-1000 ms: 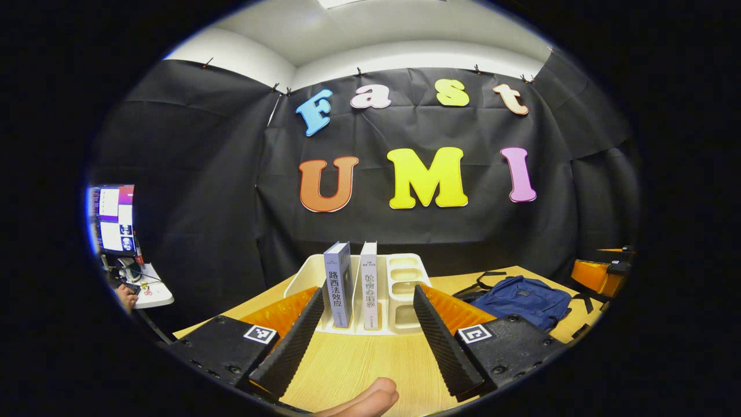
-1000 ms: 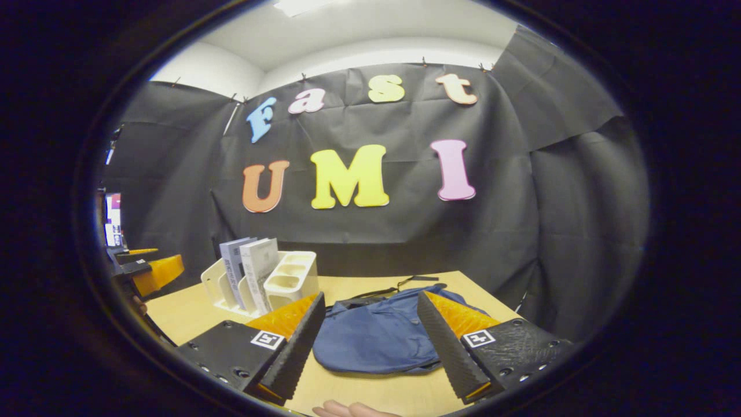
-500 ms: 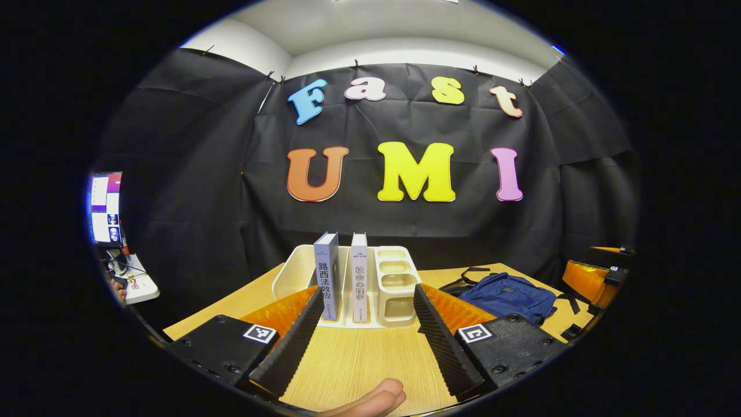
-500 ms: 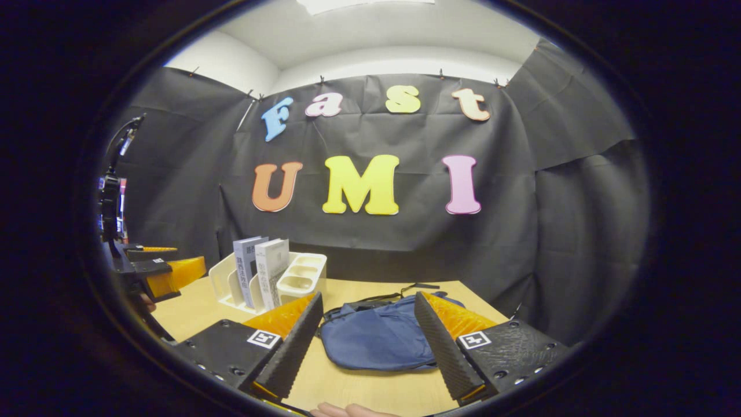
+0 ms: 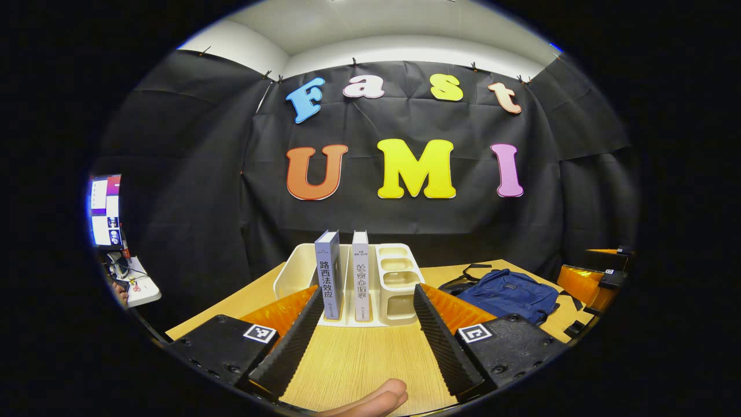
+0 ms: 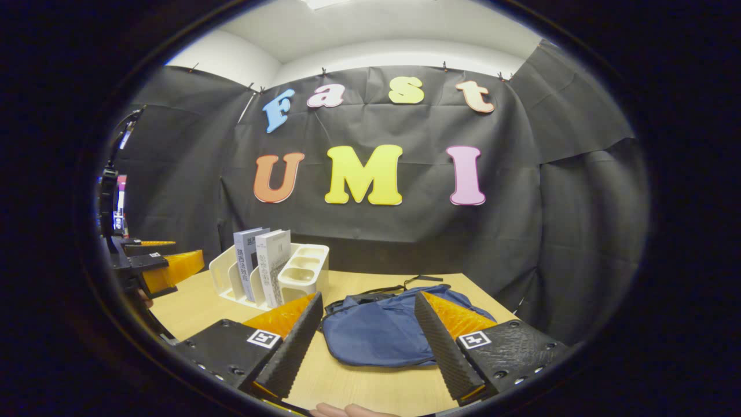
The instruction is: Open the schoolbag, grab two books from the bookshelf and put them into the schoolbag.
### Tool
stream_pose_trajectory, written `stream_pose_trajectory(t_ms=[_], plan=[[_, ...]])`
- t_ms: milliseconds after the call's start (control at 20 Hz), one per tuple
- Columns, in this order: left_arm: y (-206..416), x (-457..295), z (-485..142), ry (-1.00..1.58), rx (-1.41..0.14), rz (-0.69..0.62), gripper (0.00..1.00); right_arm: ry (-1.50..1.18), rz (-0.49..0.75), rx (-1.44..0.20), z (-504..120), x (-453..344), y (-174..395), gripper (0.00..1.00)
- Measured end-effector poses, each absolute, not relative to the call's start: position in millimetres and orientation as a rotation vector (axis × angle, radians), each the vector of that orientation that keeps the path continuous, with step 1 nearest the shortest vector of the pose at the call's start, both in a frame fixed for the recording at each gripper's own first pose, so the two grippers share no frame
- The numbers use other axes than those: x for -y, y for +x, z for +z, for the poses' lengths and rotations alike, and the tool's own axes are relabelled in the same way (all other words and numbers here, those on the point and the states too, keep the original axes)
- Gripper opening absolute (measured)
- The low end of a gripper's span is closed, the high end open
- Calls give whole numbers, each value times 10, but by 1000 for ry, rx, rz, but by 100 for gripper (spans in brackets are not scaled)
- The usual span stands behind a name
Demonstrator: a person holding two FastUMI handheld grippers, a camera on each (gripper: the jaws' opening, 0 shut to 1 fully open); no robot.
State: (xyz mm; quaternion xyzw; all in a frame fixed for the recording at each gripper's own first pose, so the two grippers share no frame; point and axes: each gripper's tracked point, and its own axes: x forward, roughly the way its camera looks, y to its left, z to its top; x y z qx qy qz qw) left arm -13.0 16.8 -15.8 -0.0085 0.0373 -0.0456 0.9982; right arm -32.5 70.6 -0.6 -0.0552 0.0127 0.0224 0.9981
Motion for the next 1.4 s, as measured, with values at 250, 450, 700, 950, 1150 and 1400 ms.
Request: stream_pose_trajectory(t_ms=[250, 450, 700, 950, 1150, 1400], plan=[[-112, -139, -197, -2, -84, -98, 98, -65, 98, -102, -309, -994, -95, 96], [-82, -165, -227, 14, -87, -98, 98, -55, 110, -189, -600, -1091, 163, 98], [86, -302, -451, 32, -137, -67, 98, -90, 72, -302, -1034, -1092, 570, 96], [222, -460, -582, 39, -170, -48, 98, -255, 36, -371, -1408, -1211, 918, 96], [248, -595, -573, -8, -166, -29, 98, -355, 38, -447, -1723, -1365, 1062, 98], [276, -633, -619, -28, -177, -25, 98, -600, -63, -490, -1933, -1283, 1217, 94]])
